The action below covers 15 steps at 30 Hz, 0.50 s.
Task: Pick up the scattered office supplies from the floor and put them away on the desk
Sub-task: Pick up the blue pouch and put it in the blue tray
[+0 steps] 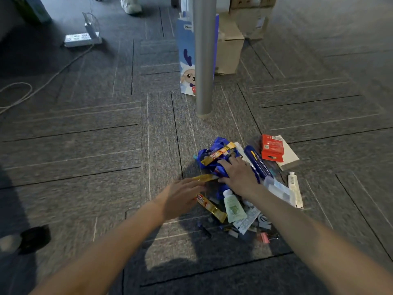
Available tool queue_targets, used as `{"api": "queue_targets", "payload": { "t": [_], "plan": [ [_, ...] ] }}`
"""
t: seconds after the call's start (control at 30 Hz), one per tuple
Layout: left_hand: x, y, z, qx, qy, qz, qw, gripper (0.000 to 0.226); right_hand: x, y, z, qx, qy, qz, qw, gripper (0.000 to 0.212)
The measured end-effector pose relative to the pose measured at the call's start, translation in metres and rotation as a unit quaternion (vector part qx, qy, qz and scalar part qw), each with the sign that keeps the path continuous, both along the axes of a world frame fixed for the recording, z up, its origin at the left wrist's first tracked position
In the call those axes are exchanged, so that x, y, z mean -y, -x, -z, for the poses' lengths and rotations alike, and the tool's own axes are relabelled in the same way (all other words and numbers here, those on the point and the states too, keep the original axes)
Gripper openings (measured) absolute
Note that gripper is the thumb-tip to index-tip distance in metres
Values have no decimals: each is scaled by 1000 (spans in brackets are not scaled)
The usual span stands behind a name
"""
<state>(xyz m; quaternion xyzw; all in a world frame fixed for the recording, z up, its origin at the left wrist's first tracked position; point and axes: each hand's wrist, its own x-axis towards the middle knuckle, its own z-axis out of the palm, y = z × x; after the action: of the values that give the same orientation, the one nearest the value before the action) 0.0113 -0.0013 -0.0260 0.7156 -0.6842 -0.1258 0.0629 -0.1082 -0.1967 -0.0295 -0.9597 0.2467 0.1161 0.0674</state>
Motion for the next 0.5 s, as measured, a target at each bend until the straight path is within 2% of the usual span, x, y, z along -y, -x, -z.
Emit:
{"api": "queue_targets", "payload": {
  "t": [0.1, 0.17, 0.33, 0.4, 0.5],
  "plan": [
    [4, 7, 4, 11, -5, 31, 999, 47, 2, 4, 2, 107, -62, -2, 992, 42],
    [6, 14, 10, 3, -24, 52, 998, 46, 6, 9, -2, 163, -123, 28, 979, 32],
    [13, 24, 21, 32, 18, 46, 998, 41, 15, 20, -17, 266, -173, 92, 944, 31],
    [18, 25, 26, 14, 11, 34, 999, 33, 20, 23, -27, 302, -184, 98, 930, 30],
    [19, 20, 34, 59, -20, 43, 997, 20, 27, 27, -46, 329, -206, 84, 918, 29]
  ]
}}
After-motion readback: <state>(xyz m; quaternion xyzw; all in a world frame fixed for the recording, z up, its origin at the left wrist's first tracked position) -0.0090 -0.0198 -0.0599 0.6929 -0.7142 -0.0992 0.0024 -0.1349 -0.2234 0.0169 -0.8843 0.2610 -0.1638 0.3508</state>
